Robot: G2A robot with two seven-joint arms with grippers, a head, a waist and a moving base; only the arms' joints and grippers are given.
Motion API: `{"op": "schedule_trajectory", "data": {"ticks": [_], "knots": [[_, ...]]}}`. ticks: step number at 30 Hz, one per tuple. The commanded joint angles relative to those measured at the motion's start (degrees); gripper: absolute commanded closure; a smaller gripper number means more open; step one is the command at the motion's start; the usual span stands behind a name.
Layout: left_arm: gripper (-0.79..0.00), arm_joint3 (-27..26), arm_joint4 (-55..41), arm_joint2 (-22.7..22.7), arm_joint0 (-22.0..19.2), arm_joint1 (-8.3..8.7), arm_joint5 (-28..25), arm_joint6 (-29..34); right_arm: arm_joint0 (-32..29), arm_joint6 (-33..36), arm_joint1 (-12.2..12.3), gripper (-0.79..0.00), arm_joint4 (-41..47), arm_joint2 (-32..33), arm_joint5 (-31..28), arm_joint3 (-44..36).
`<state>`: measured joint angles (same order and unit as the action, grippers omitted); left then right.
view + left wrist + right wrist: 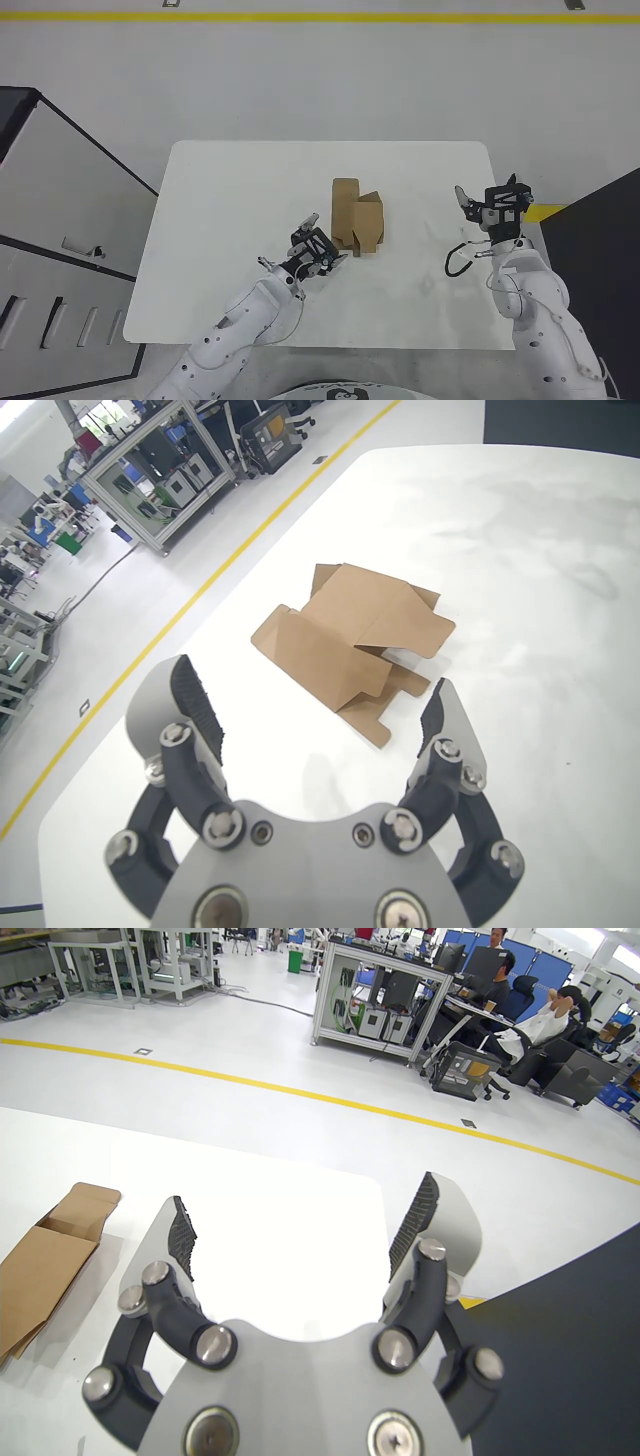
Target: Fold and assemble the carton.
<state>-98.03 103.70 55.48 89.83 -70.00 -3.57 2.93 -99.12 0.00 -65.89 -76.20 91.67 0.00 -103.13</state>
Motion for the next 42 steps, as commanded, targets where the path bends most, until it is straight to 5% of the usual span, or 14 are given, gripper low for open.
{"op": "schedule_trajectory", "data": {"ticks": [1,11,42], "knots": [[-0.785,2.04,-3.02,-2.39,-0.99,-0.68,-0.05,-2.24,0.00,0.00,0.00,-0.785,0.00,0.00,0.00,0.00],[-0.785,12.09,0.05,-11.13,-8.16,-4.04,7.55,-3.32,0.00,0.00,0.00,-0.785,0.00,0.00,0.00,0.00],[-0.785,15.91,0.91,-11.82,-8.92,-5.84,13.89,-0.54,0.00,0.00,0.00,-0.785,0.00,0.00,0.00,0.00]]}}
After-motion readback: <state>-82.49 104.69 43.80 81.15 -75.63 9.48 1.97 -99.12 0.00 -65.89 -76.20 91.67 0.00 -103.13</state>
